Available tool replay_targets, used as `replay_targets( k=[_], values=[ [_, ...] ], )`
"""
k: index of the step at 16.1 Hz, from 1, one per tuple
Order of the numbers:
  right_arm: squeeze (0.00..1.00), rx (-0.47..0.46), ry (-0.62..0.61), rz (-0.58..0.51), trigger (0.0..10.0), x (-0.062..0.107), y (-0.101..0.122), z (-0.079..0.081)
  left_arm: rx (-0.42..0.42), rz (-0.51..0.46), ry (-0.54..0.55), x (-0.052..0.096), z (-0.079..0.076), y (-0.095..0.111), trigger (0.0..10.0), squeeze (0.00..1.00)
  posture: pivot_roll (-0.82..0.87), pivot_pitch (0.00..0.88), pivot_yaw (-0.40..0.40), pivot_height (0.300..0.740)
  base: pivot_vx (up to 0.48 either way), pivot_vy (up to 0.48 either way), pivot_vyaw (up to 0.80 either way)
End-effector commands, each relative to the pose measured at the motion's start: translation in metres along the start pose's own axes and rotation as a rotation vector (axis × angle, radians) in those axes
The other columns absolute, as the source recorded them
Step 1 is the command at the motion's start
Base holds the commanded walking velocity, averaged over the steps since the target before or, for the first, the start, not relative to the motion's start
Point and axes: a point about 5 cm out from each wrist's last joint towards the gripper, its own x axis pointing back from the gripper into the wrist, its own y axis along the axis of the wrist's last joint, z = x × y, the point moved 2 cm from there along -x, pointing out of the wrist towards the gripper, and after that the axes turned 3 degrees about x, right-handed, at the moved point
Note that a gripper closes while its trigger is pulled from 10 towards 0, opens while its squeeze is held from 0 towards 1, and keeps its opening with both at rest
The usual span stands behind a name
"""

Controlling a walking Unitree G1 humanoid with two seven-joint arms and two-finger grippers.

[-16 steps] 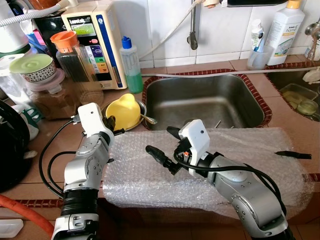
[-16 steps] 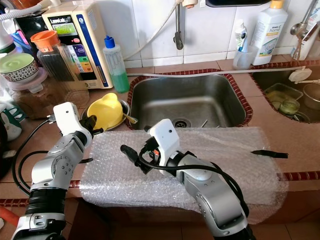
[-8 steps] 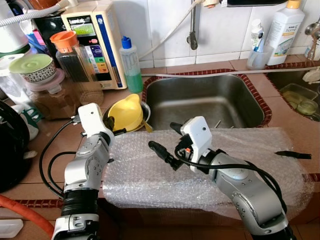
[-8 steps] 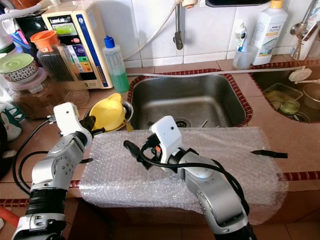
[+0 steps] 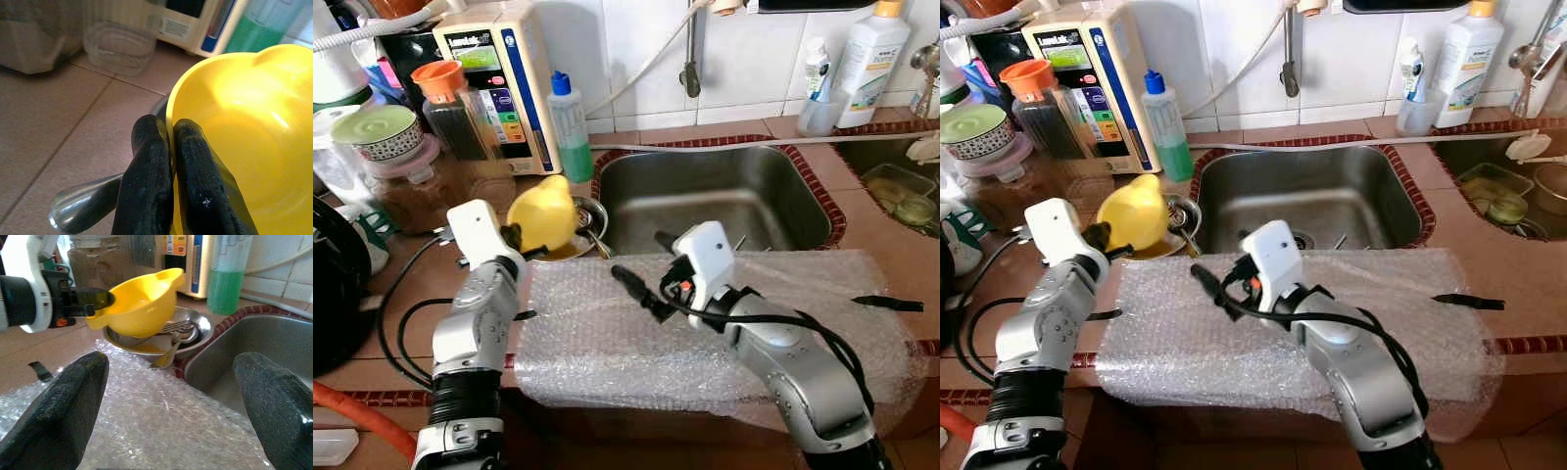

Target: Kitchen organization

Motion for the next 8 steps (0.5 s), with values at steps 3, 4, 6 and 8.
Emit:
replay_targets(
  k=[3, 4, 6, 8],
  values=[
    [0.0, 0.013, -0.019, -0.033, 10.0, -0.003, 0.007, -0.003, 0.03, -0.074, -0.009, 0.001, -0.003, 0.014, 0.0, 0.0, -0.29, 0.045, 0.148, 0.74, 0.0, 0.0, 0.0],
    [0.0, 0.014, -0.024, -0.036, 10.0, -0.003, 0.007, -0.004, 0.043, -0.087, -0.02, 0.001, -0.005, 0.016, 0.0, 0.0, -0.29, 0.045, 0.148, 0.74, 0.0, 0.0, 0.0],
    [0.0, 0.015, -0.033, -0.041, 10.0, -0.003, 0.008, -0.005, 0.072, -0.106, -0.045, 0.002, -0.01, 0.019, 0.0, 0.0, -0.29, 0.044, 0.149, 0.74, 0.0, 0.0, 0.0],
    [0.0, -0.029, -0.053, -0.051, 10.0, -0.003, 0.009, -0.009, 0.091, -0.136, -0.095, 0.004, -0.019, 0.024, 0.4, 0.0, -0.29, 0.04, 0.148, 0.74, 0.0, 0.0, 0.0]
  ],
)
